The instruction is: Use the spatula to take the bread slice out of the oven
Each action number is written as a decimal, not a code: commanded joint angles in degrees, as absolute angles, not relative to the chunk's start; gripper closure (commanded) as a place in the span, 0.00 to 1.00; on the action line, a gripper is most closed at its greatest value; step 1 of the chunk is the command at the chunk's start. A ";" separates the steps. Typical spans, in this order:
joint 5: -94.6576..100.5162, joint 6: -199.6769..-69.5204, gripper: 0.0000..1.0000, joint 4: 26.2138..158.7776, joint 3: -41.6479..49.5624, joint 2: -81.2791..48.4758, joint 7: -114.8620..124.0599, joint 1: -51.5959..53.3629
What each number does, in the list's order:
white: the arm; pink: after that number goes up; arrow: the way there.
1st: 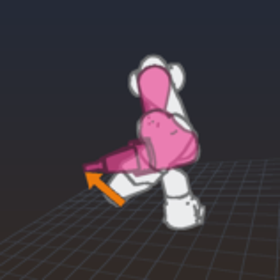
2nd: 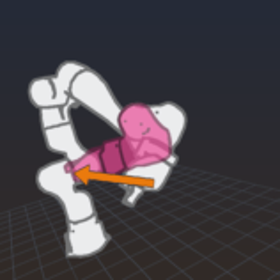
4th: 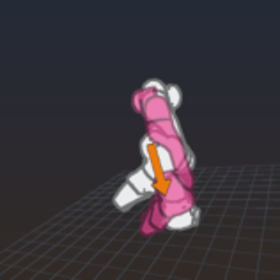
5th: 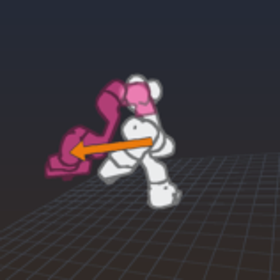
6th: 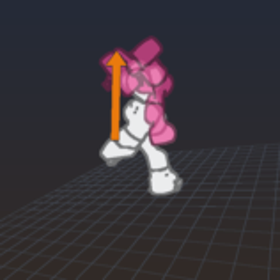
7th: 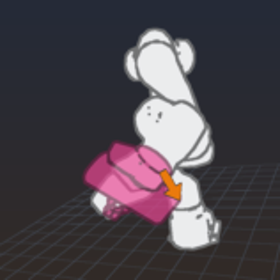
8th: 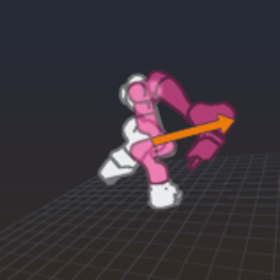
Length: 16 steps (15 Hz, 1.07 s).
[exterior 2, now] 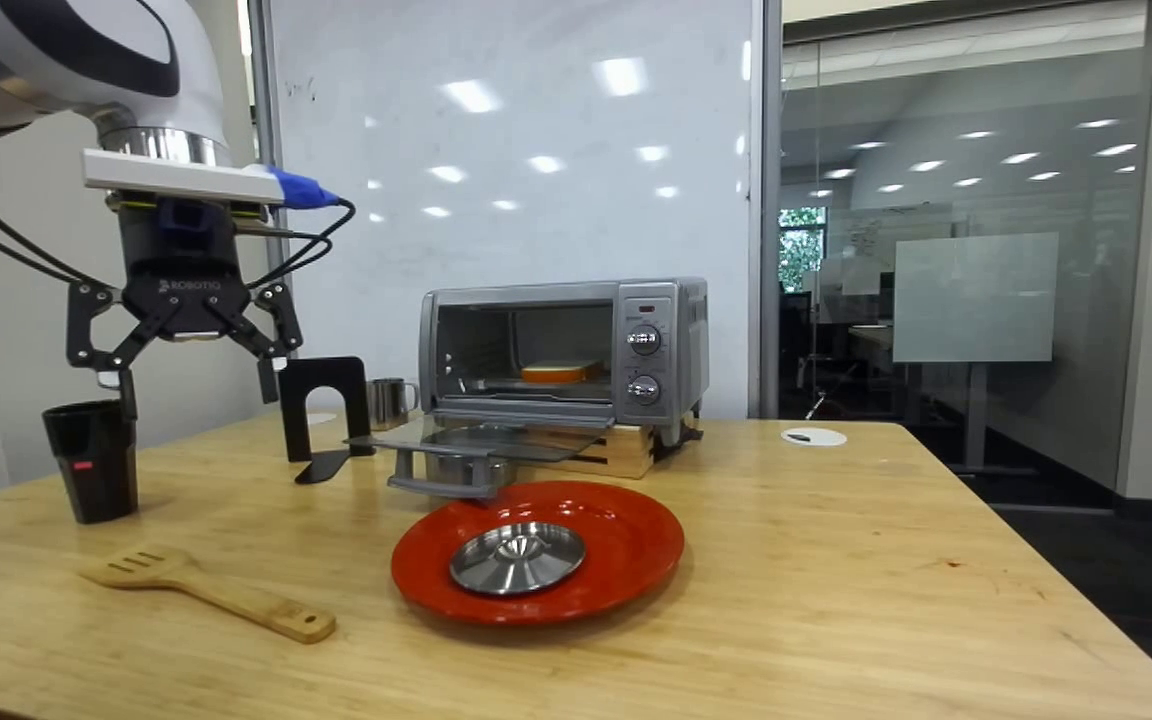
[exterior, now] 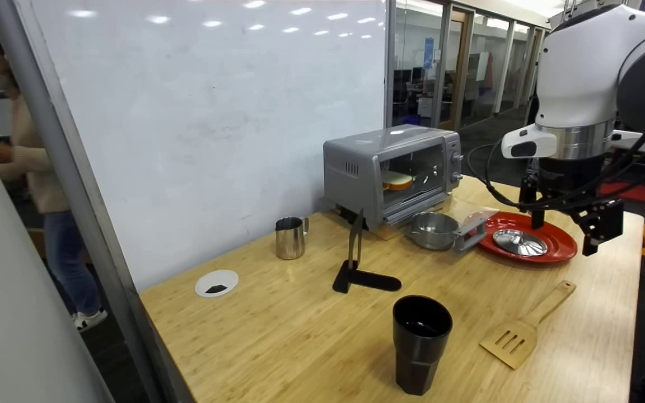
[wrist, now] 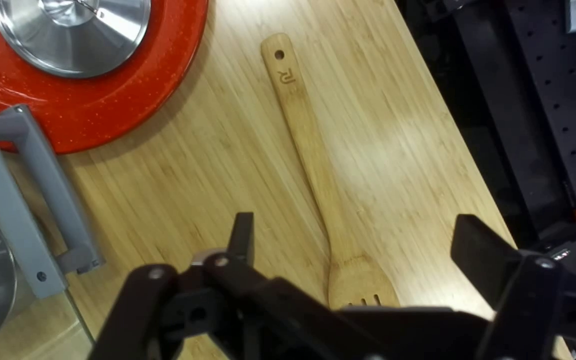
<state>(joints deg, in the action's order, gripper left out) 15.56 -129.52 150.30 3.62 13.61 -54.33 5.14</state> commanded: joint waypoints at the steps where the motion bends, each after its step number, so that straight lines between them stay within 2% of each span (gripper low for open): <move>1: 15.65 -132.15 0.00 152.11 3.60 13.86 -57.19 4.34; 16: 18.16 -150.06 0.00 159.05 10.70 8.80 -68.93 -4.15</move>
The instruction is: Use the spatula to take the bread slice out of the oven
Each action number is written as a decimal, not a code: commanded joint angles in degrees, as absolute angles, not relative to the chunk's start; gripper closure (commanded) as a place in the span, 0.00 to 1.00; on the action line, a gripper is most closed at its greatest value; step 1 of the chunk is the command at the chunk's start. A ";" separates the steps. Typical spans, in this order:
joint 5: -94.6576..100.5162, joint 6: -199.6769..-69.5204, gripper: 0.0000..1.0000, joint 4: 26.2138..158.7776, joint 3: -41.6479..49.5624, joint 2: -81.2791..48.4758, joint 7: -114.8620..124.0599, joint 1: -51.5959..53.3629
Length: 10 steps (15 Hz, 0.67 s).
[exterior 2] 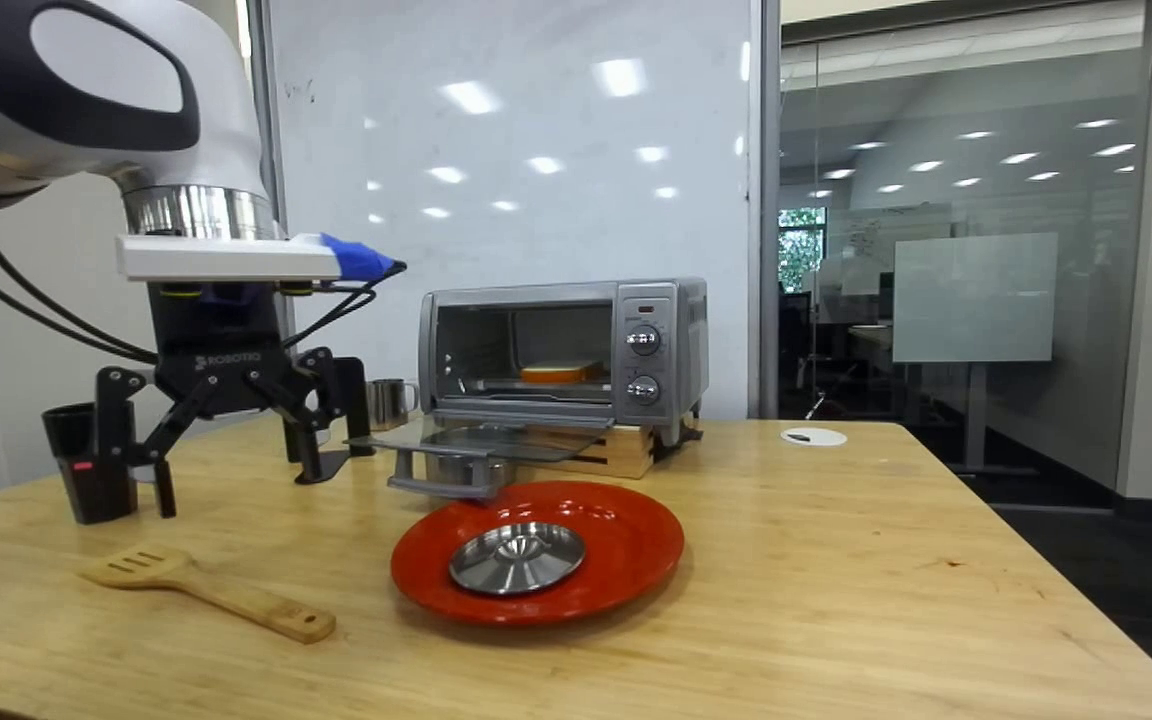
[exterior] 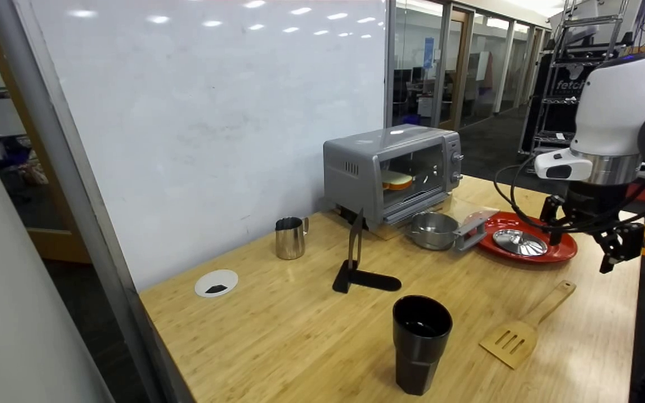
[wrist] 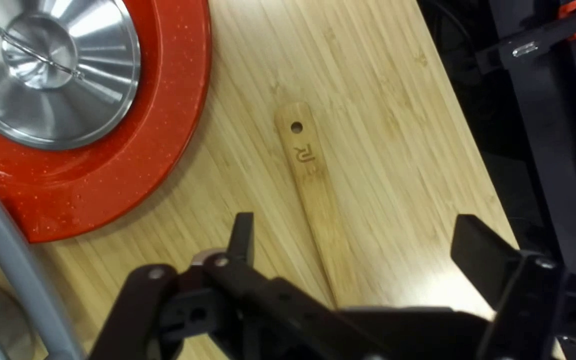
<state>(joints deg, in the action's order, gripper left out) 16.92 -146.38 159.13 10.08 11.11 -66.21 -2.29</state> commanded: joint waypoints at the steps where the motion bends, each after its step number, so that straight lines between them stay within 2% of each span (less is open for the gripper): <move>1: 18.71 -150.60 0.00 159.41 10.80 8.72 -69.32 -4.62; 10: 23.57 -153.32 0.00 159.29 10.87 4.98 -69.76 -7.32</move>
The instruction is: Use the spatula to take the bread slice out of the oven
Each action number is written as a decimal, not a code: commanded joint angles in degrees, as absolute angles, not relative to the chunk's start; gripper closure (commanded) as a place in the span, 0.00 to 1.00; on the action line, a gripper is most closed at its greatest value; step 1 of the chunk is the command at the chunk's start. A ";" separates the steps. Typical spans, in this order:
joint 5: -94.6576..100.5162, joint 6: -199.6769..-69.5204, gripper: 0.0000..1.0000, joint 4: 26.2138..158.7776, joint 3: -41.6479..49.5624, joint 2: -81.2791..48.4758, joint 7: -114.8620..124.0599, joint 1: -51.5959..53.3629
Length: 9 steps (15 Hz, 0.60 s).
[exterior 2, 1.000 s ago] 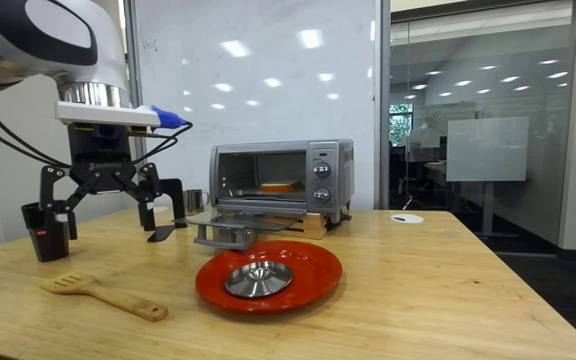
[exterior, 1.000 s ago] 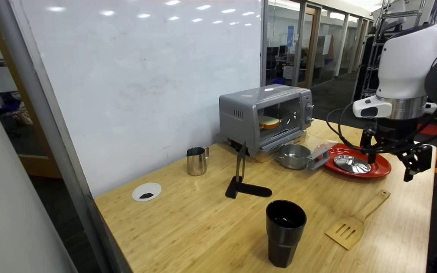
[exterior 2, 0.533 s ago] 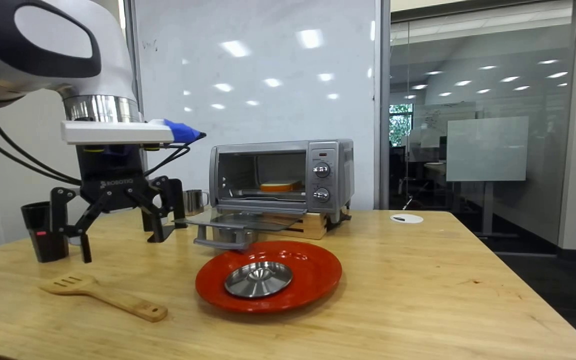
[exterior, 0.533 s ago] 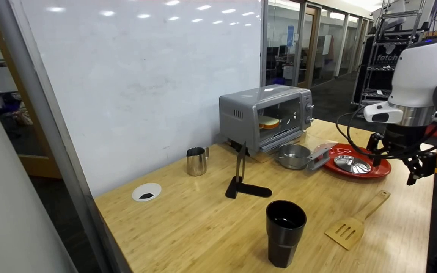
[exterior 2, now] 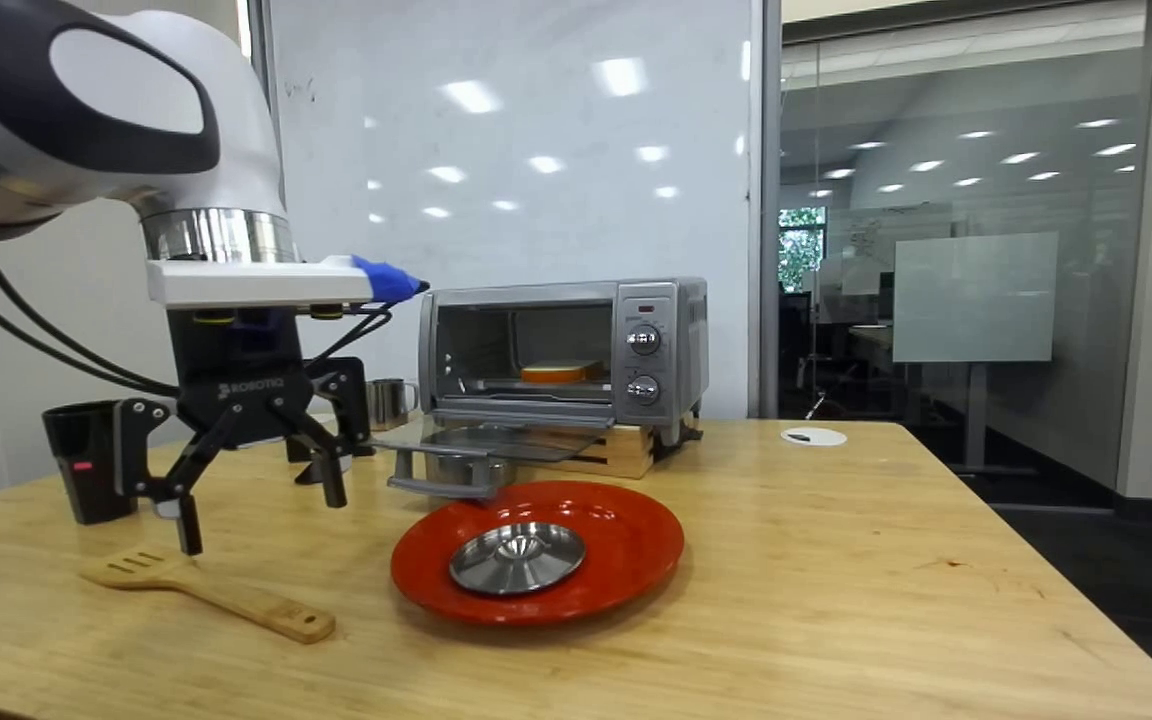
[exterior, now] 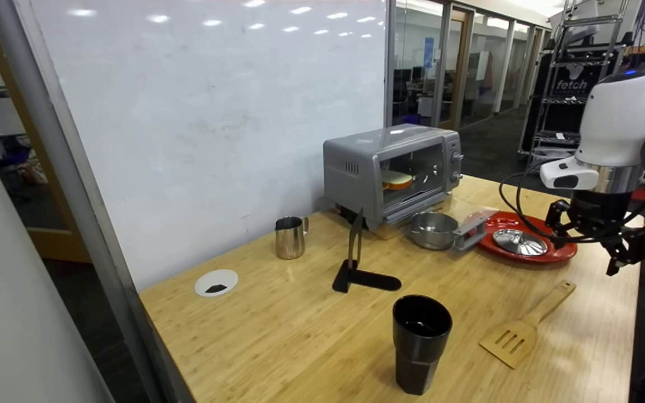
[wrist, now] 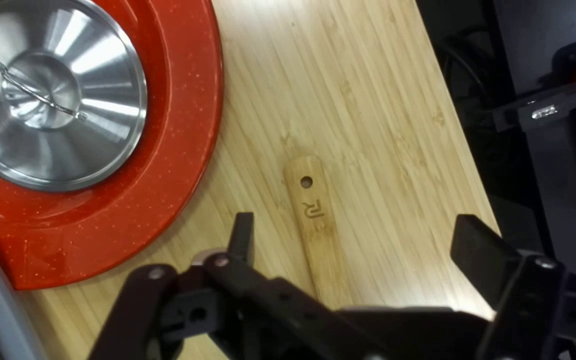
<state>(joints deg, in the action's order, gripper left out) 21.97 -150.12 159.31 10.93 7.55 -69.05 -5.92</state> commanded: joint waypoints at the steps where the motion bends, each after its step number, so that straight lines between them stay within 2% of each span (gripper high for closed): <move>1: 23.63 -154.04 0.00 159.29 10.74 4.36 -69.29 -7.35; 9: 27.42 -162.18 0.00 159.27 9.27 -2.52 -64.39 -6.79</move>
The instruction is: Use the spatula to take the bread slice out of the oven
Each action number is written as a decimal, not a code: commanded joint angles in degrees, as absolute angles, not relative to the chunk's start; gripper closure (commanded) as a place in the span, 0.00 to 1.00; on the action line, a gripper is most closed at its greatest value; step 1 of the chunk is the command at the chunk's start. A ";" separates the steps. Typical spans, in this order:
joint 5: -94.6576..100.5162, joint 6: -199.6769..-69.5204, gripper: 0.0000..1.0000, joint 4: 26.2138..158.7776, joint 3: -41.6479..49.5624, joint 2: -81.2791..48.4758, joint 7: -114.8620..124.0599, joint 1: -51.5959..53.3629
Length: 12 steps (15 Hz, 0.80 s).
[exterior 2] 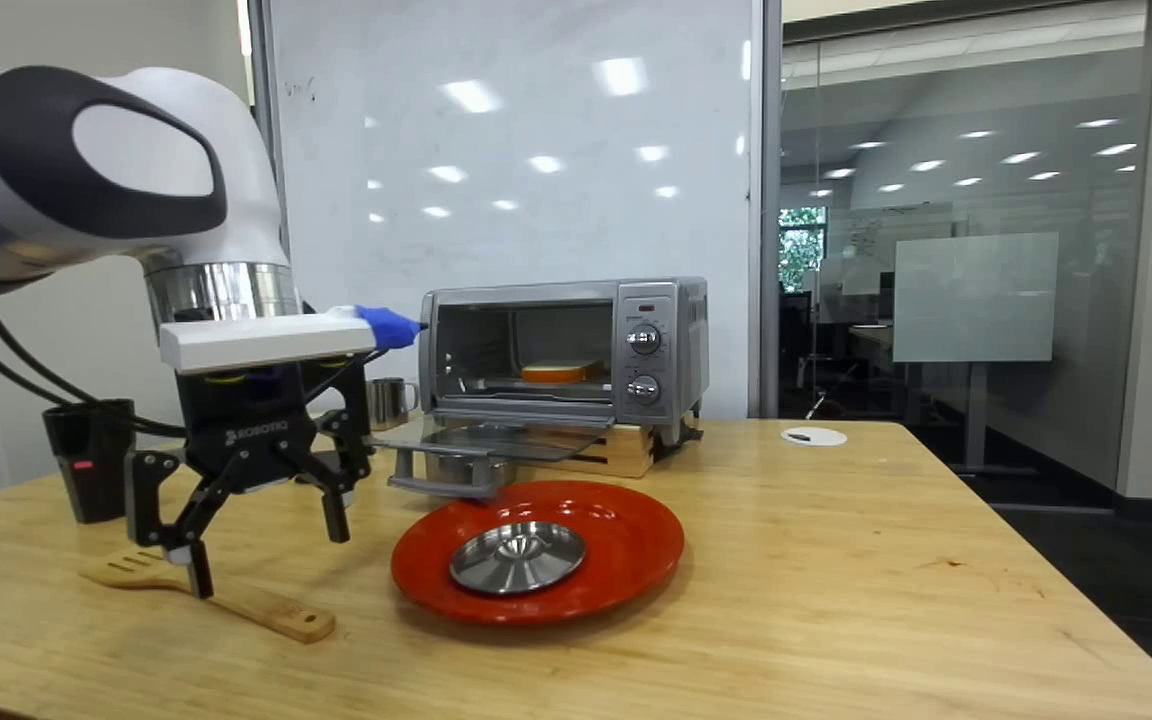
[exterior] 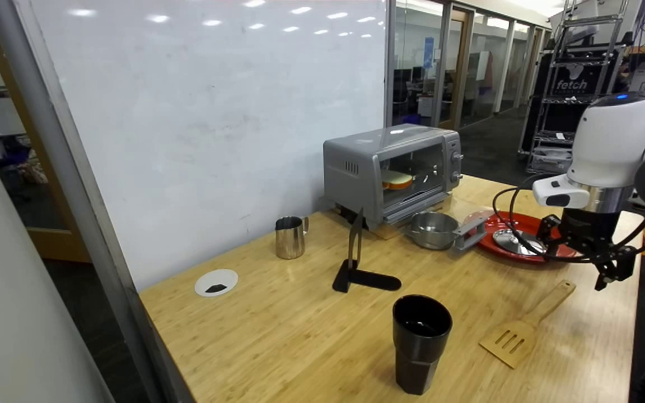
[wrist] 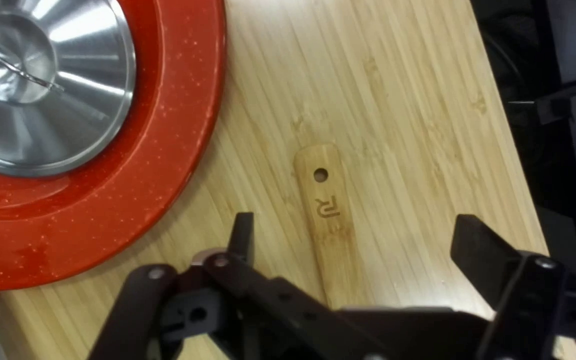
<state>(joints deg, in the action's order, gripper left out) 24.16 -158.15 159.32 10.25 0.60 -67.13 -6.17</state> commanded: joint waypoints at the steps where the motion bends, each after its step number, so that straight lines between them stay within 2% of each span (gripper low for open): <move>1: 28.78 -162.94 0.00 159.28 9.12 -3.14 -63.35 -6.67; 10: 42.21 -166.89 0.00 159.31 9.97 -6.64 -52.26 -4.62; 11: 43.27 -167.00 0.09 159.29 10.00 -6.73 -51.42 -4.60; 12: 44.10 -167.11 0.10 159.26 10.01 -6.80 -50.67 -4.59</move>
